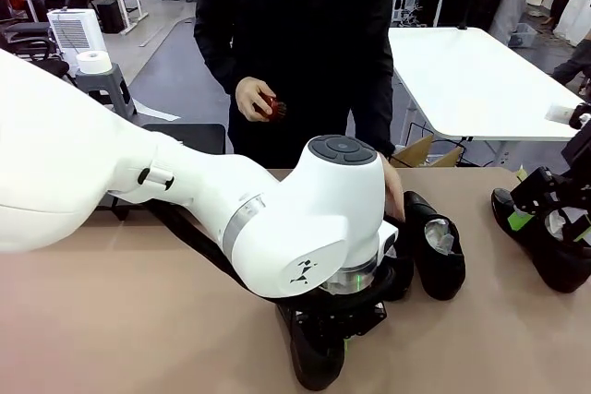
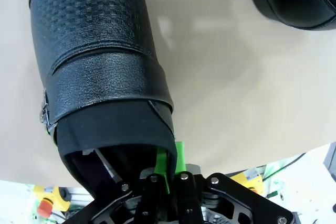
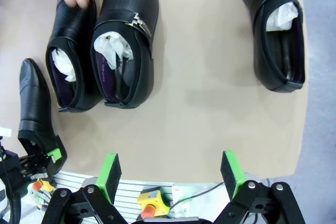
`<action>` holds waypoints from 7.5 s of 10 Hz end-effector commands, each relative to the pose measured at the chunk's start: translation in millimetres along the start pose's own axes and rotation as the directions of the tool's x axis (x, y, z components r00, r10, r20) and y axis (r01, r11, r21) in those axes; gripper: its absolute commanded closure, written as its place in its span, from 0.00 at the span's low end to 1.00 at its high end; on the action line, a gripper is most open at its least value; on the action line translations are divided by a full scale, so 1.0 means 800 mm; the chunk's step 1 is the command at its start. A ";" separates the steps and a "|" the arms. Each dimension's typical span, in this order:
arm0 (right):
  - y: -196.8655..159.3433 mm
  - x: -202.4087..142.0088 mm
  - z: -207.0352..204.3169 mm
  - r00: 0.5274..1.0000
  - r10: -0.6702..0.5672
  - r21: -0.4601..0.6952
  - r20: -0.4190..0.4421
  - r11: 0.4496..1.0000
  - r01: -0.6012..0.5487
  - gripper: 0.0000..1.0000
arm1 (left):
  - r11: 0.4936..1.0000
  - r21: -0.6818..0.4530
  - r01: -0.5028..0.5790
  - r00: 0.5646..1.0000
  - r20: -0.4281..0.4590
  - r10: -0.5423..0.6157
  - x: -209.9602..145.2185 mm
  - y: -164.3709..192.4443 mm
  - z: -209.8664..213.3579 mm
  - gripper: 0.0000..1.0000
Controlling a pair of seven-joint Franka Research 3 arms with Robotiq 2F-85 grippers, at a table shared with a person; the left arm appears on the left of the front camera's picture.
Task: Organize the shoes by placing them on the stand.
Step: Place the Shoe from the middle of the table onto the Shoes Stand, then pick up one Shoe and place it in the middle of the table.
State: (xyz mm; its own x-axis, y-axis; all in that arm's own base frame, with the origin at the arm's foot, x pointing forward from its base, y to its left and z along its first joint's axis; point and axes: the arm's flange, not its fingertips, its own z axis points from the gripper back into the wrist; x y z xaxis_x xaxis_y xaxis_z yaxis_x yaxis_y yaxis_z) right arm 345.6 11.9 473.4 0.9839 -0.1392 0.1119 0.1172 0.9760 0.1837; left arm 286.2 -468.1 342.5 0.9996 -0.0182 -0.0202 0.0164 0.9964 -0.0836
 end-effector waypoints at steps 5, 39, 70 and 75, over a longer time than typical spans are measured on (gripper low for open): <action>-0.098 0.002 0.033 0.989 -0.144 -0.019 0.030 0.989 0.145 0.00 | 1.000 -0.017 -0.017 1.000 0.026 0.017 -0.005 0.011 0.016 1.00; -0.239 0.012 0.068 0.980 -0.200 0.133 0.010 0.971 0.197 0.00 | 0.946 0.195 0.258 0.887 0.340 -0.312 0.140 0.310 0.202 1.00; -0.239 0.012 0.068 0.980 -0.200 0.133 0.010 0.971 0.197 0.00 | 0.978 0.205 -0.047 0.884 0.464 -0.055 0.303 0.396 0.141 0.00; -0.239 0.012 0.068 0.980 -0.200 0.133 0.010 0.971 0.197 0.00 | 0.979 0.200 -0.049 0.886 0.461 -0.050 0.302 0.395 0.140 0.00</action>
State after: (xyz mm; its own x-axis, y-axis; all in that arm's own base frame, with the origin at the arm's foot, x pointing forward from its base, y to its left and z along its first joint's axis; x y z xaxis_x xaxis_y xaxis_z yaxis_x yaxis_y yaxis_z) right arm 327.1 -187.5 494.0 0.9453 -0.3183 0.0718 0.2766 0.8983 0.3415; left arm 535.2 -148.5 422.5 0.8946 -0.0275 0.4459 -0.0284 0.9926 0.1183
